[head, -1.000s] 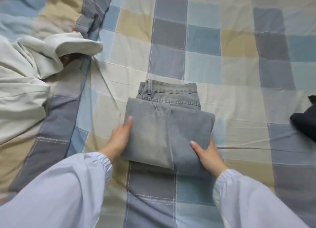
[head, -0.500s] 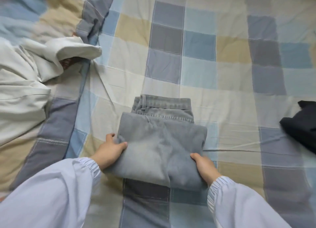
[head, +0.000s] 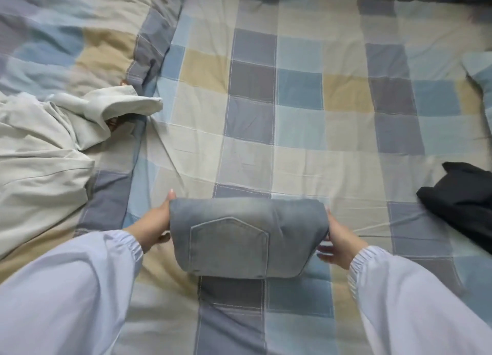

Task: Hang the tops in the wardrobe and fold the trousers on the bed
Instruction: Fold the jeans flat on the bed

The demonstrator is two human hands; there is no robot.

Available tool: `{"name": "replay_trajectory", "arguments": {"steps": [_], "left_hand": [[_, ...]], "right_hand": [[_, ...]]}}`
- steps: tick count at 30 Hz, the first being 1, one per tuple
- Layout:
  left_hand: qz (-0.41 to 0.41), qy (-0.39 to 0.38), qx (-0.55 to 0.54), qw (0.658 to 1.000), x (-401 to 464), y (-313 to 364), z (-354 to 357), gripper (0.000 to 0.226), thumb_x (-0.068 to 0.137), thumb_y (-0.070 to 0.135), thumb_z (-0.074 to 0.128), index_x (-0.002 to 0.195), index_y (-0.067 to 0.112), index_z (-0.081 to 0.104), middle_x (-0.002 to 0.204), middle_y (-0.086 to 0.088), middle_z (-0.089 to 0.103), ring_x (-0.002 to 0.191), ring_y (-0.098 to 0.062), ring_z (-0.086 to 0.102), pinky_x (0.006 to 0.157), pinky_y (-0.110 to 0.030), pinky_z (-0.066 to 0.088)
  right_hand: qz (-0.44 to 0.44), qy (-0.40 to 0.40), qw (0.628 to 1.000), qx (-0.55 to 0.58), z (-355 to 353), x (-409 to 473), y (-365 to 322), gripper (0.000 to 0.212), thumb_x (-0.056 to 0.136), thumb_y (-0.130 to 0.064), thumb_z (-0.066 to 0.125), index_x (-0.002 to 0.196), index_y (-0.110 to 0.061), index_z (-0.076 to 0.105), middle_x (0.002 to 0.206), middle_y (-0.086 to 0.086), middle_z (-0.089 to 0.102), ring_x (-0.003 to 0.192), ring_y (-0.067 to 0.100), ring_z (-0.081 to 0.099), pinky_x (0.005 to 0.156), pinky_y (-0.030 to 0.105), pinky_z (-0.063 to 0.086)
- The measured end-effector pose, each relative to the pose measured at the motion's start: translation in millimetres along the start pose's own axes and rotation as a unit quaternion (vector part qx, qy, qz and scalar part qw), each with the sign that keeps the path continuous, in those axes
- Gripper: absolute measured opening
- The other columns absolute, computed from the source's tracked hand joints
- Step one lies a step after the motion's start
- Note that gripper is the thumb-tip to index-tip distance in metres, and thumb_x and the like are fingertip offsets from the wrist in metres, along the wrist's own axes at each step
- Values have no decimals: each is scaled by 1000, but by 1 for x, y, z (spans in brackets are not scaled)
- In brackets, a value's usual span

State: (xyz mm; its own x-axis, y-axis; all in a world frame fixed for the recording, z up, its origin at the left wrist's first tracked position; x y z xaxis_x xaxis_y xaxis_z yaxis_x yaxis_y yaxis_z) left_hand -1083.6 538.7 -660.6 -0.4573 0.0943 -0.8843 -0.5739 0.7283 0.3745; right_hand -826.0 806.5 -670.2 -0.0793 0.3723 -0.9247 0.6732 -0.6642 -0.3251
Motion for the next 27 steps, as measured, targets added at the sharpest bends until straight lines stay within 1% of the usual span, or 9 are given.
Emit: {"name": "replay_trajectory", "arguments": {"steps": [3, 5, 6, 11, 16, 18, 21, 24, 27], "left_hand": [[105, 94, -109, 984, 19, 10, 20, 80, 78, 81, 28, 123, 17, 46, 125, 1, 48, 112, -17, 46, 104, -32, 33], [117, 74, -86, 987, 38, -8, 48, 107, 61, 91, 35, 139, 18, 40, 141, -4, 43, 130, -21, 41, 114, -38, 25], [139, 75, -27, 987, 43, -11, 57, 101, 66, 84, 39, 142, 19, 36, 144, -7, 41, 133, -23, 37, 114, -38, 24], [179, 179, 149, 956, 63, -15, 53, 73, 74, 65, 60, 129, 17, 50, 128, -8, 55, 122, -26, 48, 99, -34, 36], [58, 45, 101, 992, 63, -30, 47, 104, 52, 86, 57, 124, 11, 60, 125, -8, 62, 114, -26, 58, 103, -35, 40], [21, 10, 81, 996, 64, -40, 49, 112, 46, 87, 59, 126, 9, 57, 127, -7, 60, 113, -26, 58, 106, -38, 40], [7, -39, 38, 998, 65, -46, 59, 94, 53, 80, 65, 120, 13, 60, 115, -3, 68, 101, -22, 66, 97, -36, 48], [-11, -119, -65, 991, 55, -47, 75, 47, 79, 54, 61, 108, 17, 65, 95, -3, 74, 77, -17, 72, 69, -29, 58], [-4, -125, -123, 985, 37, -44, 75, 34, 85, 38, 59, 108, 13, 65, 97, -10, 73, 72, -21, 72, 61, -31, 59]], "right_hand": [[-109, 4, 993, 39, 22, 26, -12, 60, 89, -66, 26, 123, -25, 53, 106, -10, 57, 103, 13, 54, 88, 29, 42], [-145, 10, 989, -17, 40, 49, 5, 74, 79, -73, 38, 131, -22, 47, 127, -7, 54, 118, 13, 49, 103, 31, 37], [-178, 33, 979, -93, 44, 59, 11, 85, 73, -73, 48, 137, -19, 41, 137, -1, 49, 126, 17, 44, 109, 35, 32], [-214, 161, 940, -210, 37, 72, 13, 97, 60, -63, 73, 135, -8, 42, 135, 9, 49, 125, 26, 46, 103, 34, 37], [-142, 22, 976, -162, 39, 71, 16, 66, 63, -54, 77, 111, -10, 65, 104, -1, 67, 97, 16, 62, 86, 24, 44], [-75, -54, 988, -121, 44, 73, 34, 72, 54, -53, 80, 108, -7, 68, 102, 0, 71, 92, 15, 66, 87, 28, 50], [-30, -104, 992, -68, 47, 80, 50, 62, 59, -45, 79, 107, -9, 66, 97, 5, 73, 86, 19, 69, 71, 29, 55], [-13, -137, 990, -24, 55, 80, 62, 71, 50, -46, 79, 111, -11, 65, 101, 9, 73, 92, 25, 69, 77, 36, 56], [-15, -150, 986, 65, 59, 64, 76, 68, 56, -34, 76, 114, -2, 63, 105, 16, 70, 90, 27, 68, 72, 32, 56]]}}
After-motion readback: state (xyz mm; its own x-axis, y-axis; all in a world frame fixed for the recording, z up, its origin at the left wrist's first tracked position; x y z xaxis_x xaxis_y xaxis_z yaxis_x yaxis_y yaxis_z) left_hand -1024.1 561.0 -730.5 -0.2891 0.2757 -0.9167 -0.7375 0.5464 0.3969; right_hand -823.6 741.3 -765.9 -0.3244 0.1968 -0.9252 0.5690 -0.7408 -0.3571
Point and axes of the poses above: each hand's wrist, its own x-axis towards the middle knuckle, its own z-axis out of the palm, y = z × x, the point moved 8 cm from there along x, towards the middle knuckle
